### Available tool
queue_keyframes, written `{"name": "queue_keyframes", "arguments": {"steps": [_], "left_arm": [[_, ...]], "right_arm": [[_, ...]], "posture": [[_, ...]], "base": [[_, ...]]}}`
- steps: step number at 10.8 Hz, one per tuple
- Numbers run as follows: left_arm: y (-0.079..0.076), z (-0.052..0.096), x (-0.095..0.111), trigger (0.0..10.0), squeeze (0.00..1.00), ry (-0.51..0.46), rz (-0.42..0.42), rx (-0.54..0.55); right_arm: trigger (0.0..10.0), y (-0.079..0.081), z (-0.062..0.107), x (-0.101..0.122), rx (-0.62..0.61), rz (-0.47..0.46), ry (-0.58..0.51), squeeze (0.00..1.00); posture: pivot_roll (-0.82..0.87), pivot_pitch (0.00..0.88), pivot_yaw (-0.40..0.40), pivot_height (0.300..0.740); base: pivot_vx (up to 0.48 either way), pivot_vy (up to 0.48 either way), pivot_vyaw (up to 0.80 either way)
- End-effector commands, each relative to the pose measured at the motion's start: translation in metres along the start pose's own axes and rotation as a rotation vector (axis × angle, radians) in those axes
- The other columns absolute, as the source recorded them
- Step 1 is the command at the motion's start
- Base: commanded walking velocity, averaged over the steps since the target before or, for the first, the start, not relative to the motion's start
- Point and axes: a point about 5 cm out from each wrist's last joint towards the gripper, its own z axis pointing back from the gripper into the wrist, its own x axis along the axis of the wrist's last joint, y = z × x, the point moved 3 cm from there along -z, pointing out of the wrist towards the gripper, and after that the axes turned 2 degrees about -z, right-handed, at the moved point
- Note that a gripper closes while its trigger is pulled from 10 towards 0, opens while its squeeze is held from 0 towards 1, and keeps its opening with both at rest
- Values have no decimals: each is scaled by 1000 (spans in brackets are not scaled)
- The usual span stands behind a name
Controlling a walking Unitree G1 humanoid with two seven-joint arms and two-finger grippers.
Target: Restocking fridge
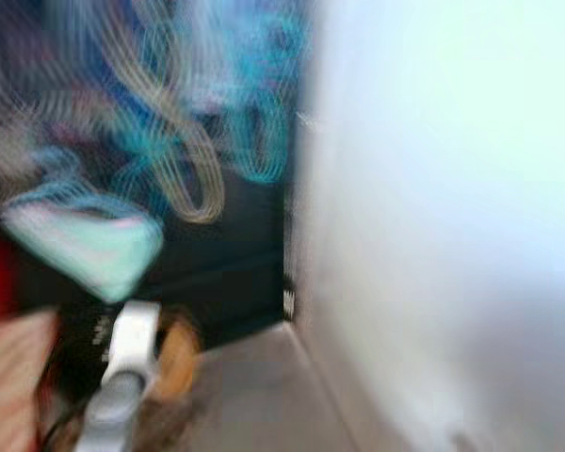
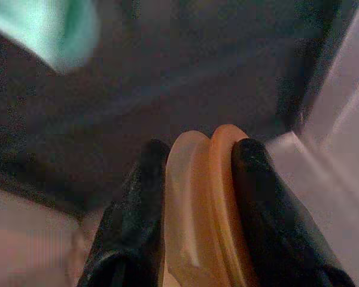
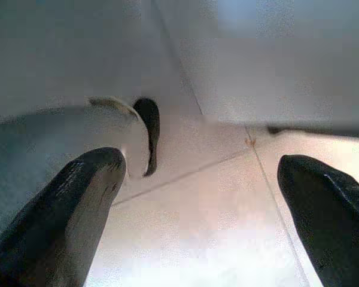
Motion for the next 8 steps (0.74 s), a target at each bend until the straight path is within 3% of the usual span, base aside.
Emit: {"name": "queue_keyframes", "arguments": {"steps": [1,2,3,5,8], "left_arm": [[6,0,-17,10000,0,82,11,28],[6,2,-33,10000,0,150,8,32],[0,7,-54,10000,0,234,72,13],[-16,16,-81,10000,0,359,83,-54],[-20,25,-97,10000,0,432,97,-57]], "right_arm": [[10000,2,-1,3,8,0,-3,0],[10000,2,-1,3,10,3,-2,0],[10000,2,-1,3,10,1,-2,0],[10000,2,-1,3,4,-9,-5,0],[10000,2,-1,3,1,-16,-7,0]], "posture": [[9,0,33,740],[11,0,31,740],[0,0,32,740],[-5,0,30,740],[-14,0,33,740]], "base": [[0,0,-788],[0,0,-788],[0,0,-788],[0,0,-788],[0,0,-788]]}}
